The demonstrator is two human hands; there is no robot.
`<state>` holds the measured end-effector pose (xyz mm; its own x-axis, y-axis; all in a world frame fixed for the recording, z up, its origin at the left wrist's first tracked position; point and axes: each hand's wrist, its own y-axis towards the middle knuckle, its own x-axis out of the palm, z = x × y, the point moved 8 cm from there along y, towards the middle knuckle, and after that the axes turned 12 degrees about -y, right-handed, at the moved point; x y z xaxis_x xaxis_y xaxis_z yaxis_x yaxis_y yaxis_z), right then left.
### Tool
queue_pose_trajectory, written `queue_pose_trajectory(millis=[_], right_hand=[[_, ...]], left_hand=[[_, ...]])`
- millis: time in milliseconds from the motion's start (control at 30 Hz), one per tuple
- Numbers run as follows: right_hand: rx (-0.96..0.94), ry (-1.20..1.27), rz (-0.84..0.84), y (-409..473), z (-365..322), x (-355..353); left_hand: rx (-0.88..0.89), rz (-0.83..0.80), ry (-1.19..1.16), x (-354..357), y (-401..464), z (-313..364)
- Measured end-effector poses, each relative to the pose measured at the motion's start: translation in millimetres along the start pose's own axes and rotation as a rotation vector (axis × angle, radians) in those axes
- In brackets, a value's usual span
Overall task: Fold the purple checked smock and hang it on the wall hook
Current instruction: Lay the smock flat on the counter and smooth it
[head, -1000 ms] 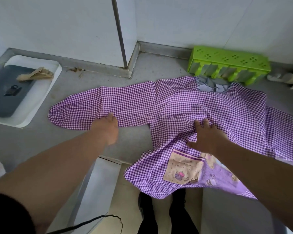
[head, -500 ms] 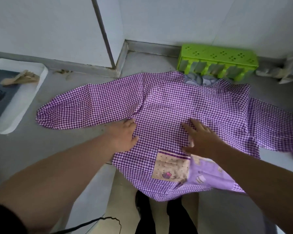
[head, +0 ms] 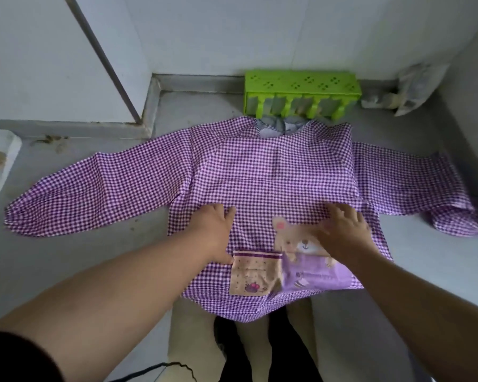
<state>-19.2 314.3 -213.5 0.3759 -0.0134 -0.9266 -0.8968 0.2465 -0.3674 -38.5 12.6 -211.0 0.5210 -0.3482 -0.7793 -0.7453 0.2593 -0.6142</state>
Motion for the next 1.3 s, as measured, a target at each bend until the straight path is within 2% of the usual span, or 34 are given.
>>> queue_pose_trajectory(millis=[100,200,333,433,500,567,667,733,800,833,900,933,1033,1167,1200,1300], right_hand=[[0.257,0.094,0.064,-31,54,1],[0.523,0.204,-0.055,-58,102,19],[0.607,0.243,-0.222,-76,128,37],[0.423,0.076,-0.24,-71,121,34],[0.316,0.082,-0.209,-63,122,33],[0.245,0.059,-0.249,-55,130,36],[0.287,-0.102,-0.344,-57,143,29],[0.295,-0.182,-0.191,-58,134,4],[0.121,-0.24,0.093,-54,97,-27],[-0.027,-0.234,0.169,-53,68,-36],[-0.292,-0.191,0.099,-50,7,-30],[-0.343,-0.186,0.013,-48,-13,-23],[-0.378,-0.22,-0.157,-33,-54,4],[-0.36,-0.287,-0.203,-16,-67,12],[-0.369,-0.304,-0.202,-16,-72,11],[-0.383,-0.304,-0.205,-10,-68,12]], left_hand=[[-0.018,-0.079,0.031,-3,7,6],[-0.045,-0.137,0.032,-2,10,11],[-0.064,-0.171,0.034,-1,8,15],[-0.051,-0.157,0.019,-2,4,14],[-0.04,-0.151,0.023,-5,1,15],[-0.038,-0.145,0.017,-8,-2,16],[-0.043,-0.147,-0.003,-9,-3,16],[-0.034,-0.147,-0.004,-10,-3,17],[-0.024,-0.124,-0.004,-12,-3,17],[-0.015,-0.111,-0.011,-12,-3,17],[-0.001,-0.093,-0.047,-9,-8,10],[0.019,-0.063,-0.079,-12,-10,10],[-0.019,0.022,-0.239,-13,-21,-16],[-0.293,0.159,-0.531,9,-33,-91],[-0.365,0.105,-0.634,30,-39,-111],[-0.428,-0.237,-0.906,87,-54,-121]])
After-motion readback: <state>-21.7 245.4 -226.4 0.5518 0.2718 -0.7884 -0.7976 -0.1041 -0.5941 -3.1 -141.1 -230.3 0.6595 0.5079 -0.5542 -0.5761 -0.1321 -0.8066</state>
